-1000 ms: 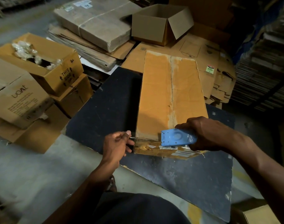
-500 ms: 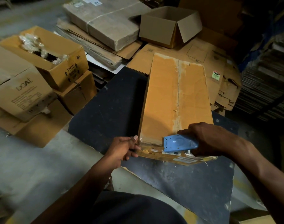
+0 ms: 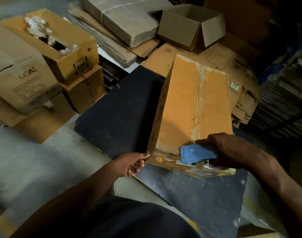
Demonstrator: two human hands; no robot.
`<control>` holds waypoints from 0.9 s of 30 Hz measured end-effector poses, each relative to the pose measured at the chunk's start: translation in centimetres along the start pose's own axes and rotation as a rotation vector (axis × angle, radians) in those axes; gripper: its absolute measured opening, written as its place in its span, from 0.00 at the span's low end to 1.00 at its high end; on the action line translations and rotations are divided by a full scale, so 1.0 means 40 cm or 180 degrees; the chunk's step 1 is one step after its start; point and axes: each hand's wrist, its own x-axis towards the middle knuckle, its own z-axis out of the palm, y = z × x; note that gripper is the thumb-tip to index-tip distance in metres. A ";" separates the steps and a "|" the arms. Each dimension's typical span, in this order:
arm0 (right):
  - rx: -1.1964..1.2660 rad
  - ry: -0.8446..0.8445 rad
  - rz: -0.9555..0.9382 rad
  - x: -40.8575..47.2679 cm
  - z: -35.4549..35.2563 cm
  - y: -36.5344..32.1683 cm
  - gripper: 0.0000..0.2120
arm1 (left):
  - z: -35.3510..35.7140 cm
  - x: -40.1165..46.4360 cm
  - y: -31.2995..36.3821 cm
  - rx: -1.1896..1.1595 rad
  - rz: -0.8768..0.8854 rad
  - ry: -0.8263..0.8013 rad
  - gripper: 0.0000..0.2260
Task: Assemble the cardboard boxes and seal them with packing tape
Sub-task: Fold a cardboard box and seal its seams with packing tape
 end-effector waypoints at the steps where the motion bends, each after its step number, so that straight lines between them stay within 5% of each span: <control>1: -0.0021 0.0007 -0.0003 0.000 -0.001 -0.002 0.35 | -0.002 0.014 -0.012 -0.0053 0.0077 0.0162 0.17; 6: -0.0014 0.0063 0.0055 -0.004 0.000 -0.009 0.34 | 0.009 0.015 0.006 -0.0838 0.1779 0.0693 0.05; 10: -0.0012 0.0011 0.0073 -0.007 -0.003 -0.012 0.36 | 0.041 -0.029 -0.005 -0.0546 0.2987 -0.0124 0.26; 14: 0.0021 0.0109 0.0039 -0.020 0.009 -0.010 0.36 | 0.071 0.000 -0.094 -0.0206 0.3029 -0.0784 0.40; 20: 0.0072 0.0250 -0.0008 -0.029 0.030 -0.009 0.36 | 0.012 -0.036 -0.047 -0.0401 0.3440 0.0377 0.37; 24: 0.0035 0.0246 0.0066 -0.021 0.039 -0.014 0.37 | 0.038 -0.091 -0.046 0.0247 0.4261 0.0288 0.37; 27: -0.0073 0.0257 0.0151 -0.014 0.038 -0.022 0.37 | 0.081 -0.083 -0.088 0.0812 0.3954 -0.0017 0.39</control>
